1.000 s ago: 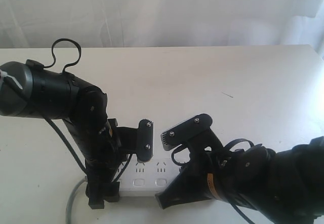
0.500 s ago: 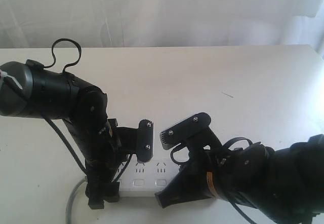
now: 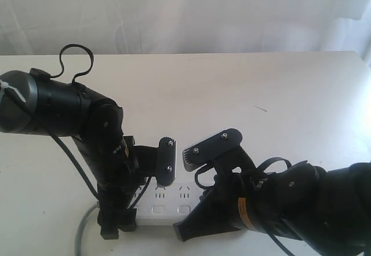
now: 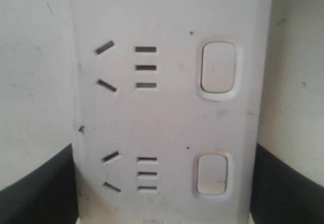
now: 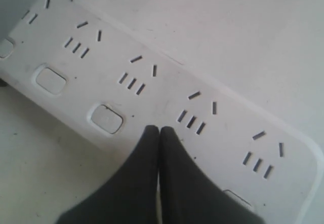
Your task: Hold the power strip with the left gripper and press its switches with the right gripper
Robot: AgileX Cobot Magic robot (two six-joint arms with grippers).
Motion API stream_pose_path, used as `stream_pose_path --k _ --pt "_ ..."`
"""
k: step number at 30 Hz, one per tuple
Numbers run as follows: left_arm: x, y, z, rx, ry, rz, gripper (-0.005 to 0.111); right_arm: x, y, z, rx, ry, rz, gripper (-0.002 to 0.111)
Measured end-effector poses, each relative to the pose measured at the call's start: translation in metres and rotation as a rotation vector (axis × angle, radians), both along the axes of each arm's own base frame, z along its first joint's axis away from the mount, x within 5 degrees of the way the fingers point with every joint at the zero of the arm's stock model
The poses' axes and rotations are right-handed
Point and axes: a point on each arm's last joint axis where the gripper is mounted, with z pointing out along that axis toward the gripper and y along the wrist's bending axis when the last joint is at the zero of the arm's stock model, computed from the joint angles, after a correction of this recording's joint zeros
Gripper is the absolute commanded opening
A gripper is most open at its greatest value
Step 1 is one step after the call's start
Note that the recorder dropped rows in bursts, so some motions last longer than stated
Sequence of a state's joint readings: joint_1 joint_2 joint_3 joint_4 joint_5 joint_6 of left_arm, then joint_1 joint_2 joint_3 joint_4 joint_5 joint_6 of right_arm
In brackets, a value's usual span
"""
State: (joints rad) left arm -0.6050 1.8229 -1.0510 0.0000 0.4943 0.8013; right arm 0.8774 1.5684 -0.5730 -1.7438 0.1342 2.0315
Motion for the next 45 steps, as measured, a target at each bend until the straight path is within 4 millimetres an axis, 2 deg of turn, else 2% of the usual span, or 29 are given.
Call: stream_pose_path --k 18,27,40,45 --pt "0.0 0.0 0.0 0.0 0.0 0.0 0.0 0.002 0.0 -0.01 -0.036 0.01 -0.012 0.0" --pt "0.0 0.0 0.0 0.0 0.0 0.0 0.0 -0.005 -0.007 -0.015 -0.059 0.027 0.001 0.0" --pt "0.0 0.0 0.0 -0.001 0.001 0.007 0.0 -0.001 -0.004 -0.027 -0.114 0.017 0.001 0.0" --pt "0.0 0.0 0.0 -0.006 0.005 0.019 0.0 -0.001 -0.003 -0.025 -0.116 0.003 -0.003 0.0"
